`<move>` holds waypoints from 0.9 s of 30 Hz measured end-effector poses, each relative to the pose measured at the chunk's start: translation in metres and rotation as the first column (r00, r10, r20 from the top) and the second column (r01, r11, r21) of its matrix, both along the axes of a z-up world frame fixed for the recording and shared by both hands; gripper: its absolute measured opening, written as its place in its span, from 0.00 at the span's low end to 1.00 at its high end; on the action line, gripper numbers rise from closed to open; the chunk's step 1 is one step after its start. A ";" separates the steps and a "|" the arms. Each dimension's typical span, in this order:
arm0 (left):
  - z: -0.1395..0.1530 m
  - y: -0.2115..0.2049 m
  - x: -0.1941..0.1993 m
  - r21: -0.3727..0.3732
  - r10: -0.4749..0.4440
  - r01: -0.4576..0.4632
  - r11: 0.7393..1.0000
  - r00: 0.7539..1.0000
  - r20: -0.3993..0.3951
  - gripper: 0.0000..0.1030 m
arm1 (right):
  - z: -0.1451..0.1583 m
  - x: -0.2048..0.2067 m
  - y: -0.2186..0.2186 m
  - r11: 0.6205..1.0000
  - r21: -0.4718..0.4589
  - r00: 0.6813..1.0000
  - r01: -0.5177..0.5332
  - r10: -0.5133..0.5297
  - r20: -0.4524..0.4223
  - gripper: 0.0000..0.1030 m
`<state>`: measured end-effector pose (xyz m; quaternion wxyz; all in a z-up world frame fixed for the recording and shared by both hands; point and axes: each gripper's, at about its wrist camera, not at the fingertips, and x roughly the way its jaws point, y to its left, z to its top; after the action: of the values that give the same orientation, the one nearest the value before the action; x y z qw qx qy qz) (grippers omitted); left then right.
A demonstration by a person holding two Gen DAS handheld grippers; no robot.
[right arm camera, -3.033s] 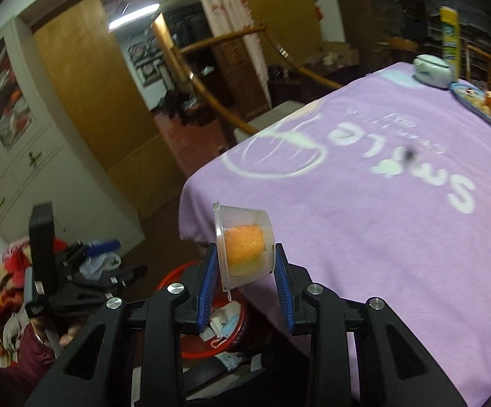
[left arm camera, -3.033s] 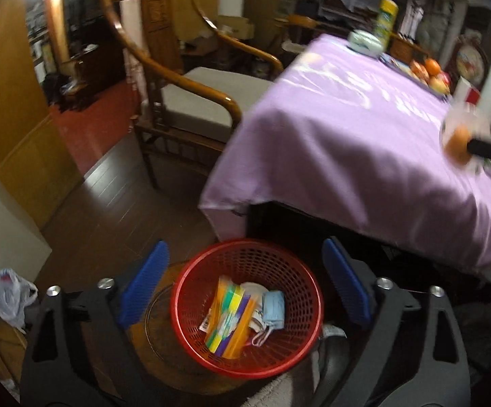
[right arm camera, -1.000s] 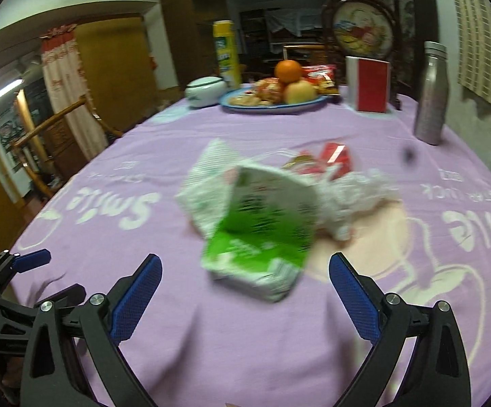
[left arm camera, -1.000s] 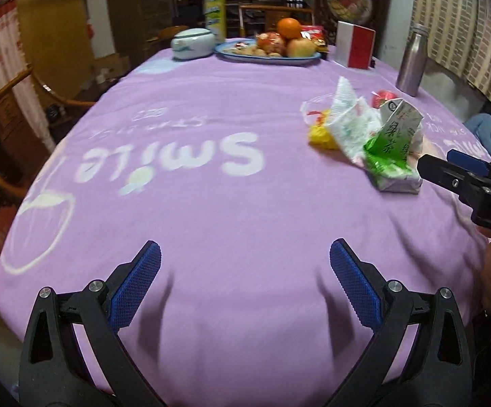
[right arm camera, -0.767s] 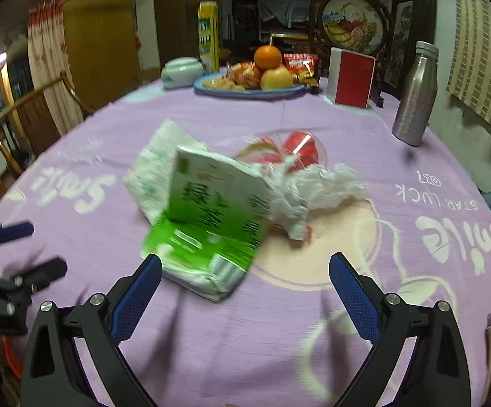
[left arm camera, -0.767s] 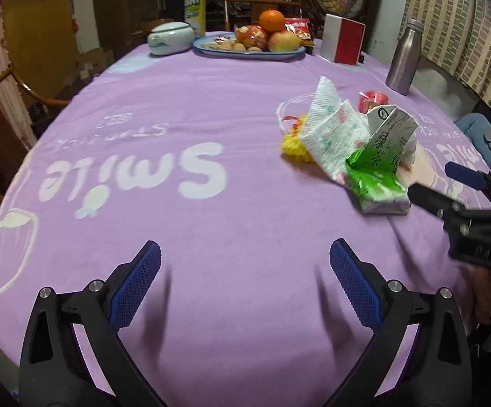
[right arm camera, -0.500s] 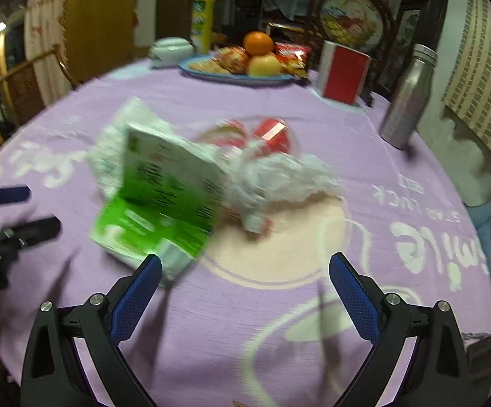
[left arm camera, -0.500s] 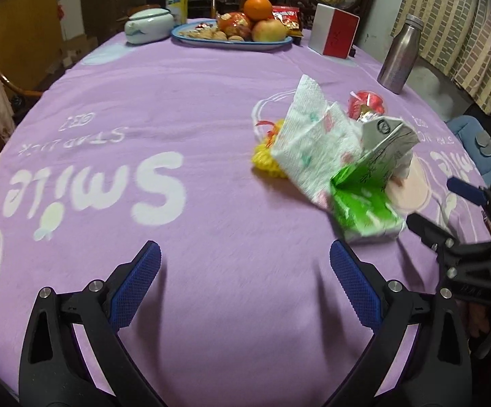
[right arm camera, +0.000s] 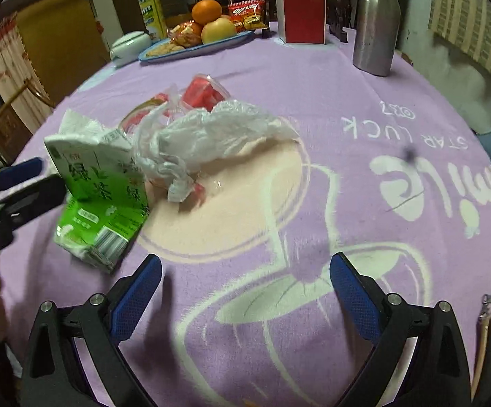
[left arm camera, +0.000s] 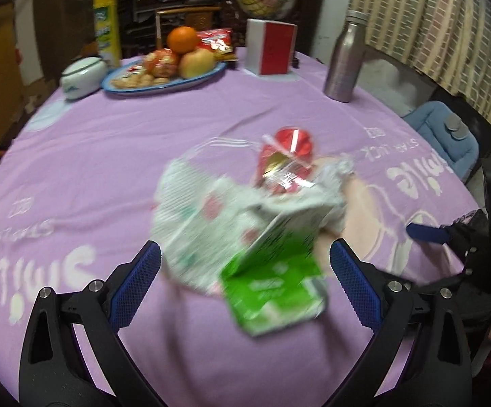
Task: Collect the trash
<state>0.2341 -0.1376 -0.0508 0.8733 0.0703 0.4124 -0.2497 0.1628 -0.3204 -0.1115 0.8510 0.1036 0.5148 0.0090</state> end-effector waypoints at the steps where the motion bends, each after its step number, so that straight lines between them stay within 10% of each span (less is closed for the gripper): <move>1: -0.002 -0.005 0.004 -0.003 -0.007 0.007 1.000 1.000 -0.014 0.93 | 0.000 0.000 -0.001 1.000 0.006 1.000 0.001 -0.001 0.002 0.96; 7: -0.002 -0.020 0.027 -0.043 0.017 -0.019 0.999 0.999 -0.032 0.93 | 0.002 -0.004 -0.007 0.998 0.059 1.000 0.015 -0.016 0.023 0.96; 11: -0.004 -0.014 0.034 0.062 0.108 -0.110 0.992 0.993 0.040 0.93 | 0.001 -0.005 -0.008 0.998 0.068 0.999 0.016 -0.017 0.027 0.96; 19: -0.010 0.083 0.009 0.085 0.294 -0.296 0.951 0.955 0.036 0.93 | 0.001 -0.005 -0.015 0.992 0.123 0.998 0.035 -0.041 0.046 0.96; 27: 0.005 0.061 -0.029 0.020 0.139 -0.141 0.990 0.988 0.072 0.93 | 0.001 -0.003 -0.013 0.994 0.107 0.999 0.027 -0.032 0.042 0.96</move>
<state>0.2052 -0.0765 -0.0453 0.9017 0.0609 0.3884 -0.1800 0.1599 -0.3333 -0.1110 0.8553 0.1562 0.4934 0.0262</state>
